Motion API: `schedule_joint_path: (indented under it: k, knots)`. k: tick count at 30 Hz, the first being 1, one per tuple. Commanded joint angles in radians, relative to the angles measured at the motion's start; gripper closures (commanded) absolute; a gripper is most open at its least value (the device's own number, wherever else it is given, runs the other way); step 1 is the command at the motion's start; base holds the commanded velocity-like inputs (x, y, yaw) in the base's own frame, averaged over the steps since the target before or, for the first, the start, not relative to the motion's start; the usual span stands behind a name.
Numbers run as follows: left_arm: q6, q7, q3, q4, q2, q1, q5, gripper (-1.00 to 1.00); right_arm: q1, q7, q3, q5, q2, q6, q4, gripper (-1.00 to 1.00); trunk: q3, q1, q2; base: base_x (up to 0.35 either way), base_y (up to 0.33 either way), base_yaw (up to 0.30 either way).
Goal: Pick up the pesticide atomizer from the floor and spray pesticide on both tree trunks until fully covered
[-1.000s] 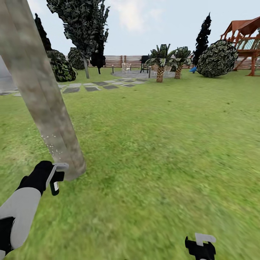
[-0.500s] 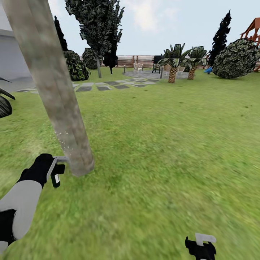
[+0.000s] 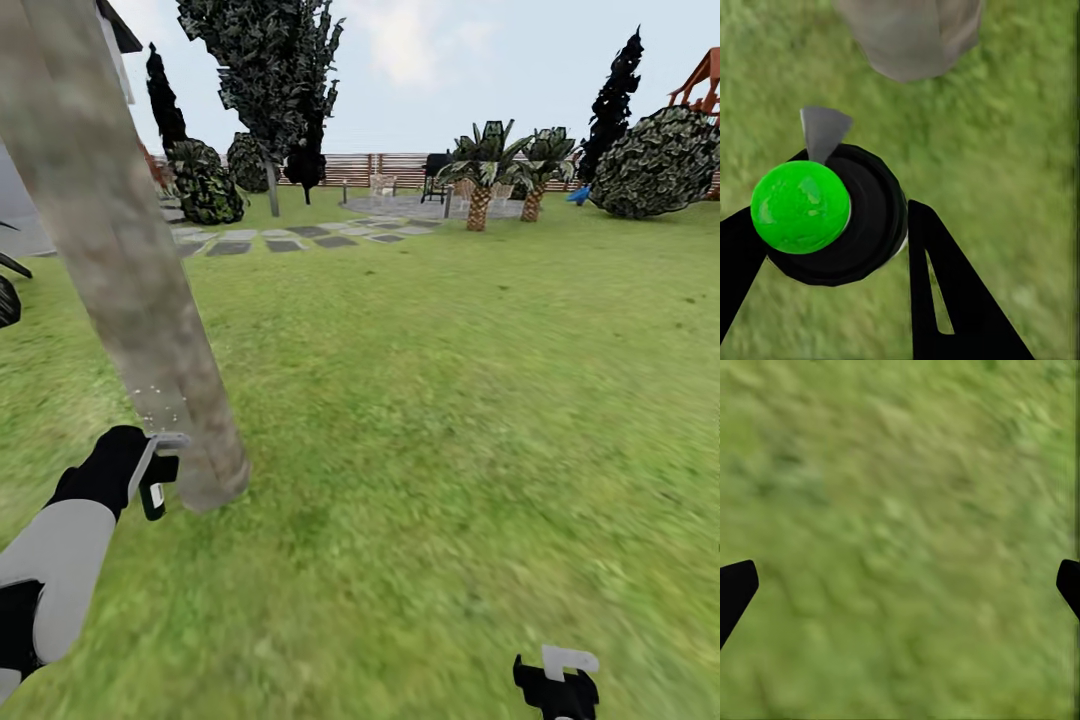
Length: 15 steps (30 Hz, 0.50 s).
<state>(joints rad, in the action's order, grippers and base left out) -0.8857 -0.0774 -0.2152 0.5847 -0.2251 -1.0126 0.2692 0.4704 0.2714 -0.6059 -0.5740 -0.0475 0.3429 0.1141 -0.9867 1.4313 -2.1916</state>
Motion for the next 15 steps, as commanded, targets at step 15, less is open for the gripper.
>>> schedule_joint_path:
  k: [15]
  knots:
    - [-0.004,-0.007,-0.004,0.001,0.000,0.005,0.011,1.00,0.001,0.003,-0.008,-0.010,0.001,0.004,-0.002,-1.00,-0.001,0.000,0.000,0.129,-0.256,0.220]
